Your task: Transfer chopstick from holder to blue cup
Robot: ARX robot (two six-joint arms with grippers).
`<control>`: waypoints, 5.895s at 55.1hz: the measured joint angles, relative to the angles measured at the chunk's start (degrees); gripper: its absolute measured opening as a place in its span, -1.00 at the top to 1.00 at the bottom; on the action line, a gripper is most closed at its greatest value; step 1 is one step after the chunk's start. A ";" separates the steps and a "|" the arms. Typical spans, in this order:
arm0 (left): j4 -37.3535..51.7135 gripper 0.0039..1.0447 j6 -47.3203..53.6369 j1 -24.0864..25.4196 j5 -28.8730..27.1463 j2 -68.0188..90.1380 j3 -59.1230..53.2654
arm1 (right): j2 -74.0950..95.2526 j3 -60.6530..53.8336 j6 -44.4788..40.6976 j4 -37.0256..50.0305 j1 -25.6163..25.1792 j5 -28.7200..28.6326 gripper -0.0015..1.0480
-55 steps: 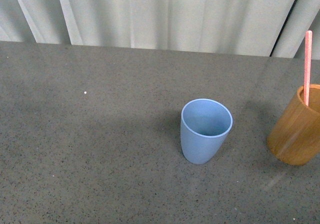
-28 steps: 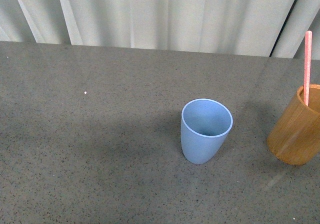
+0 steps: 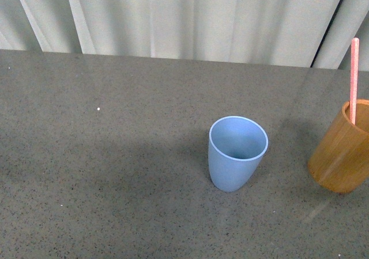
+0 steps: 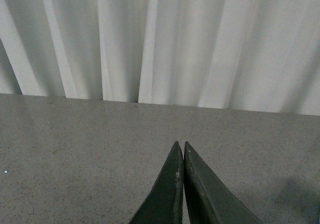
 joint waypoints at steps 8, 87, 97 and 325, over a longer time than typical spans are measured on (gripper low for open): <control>-3.48 0.94 0.00 0.00 0.02 -3.48 0.00 | 0.00 0.00 0.00 0.00 0.00 0.00 -0.81; -22.56 -0.48 -0.02 0.00 0.11 -22.29 0.00 | 22.49 3.96 -3.39 0.70 -6.10 -4.79 -0.81; -22.56 -0.89 0.11 0.00 0.07 -22.29 0.00 | 42.95 5.73 -7.48 19.58 -8.11 -11.37 -0.81; -22.56 -0.87 0.13 0.00 0.07 -22.29 0.02 | 68.48 26.71 1.07 36.61 17.75 12.63 -0.81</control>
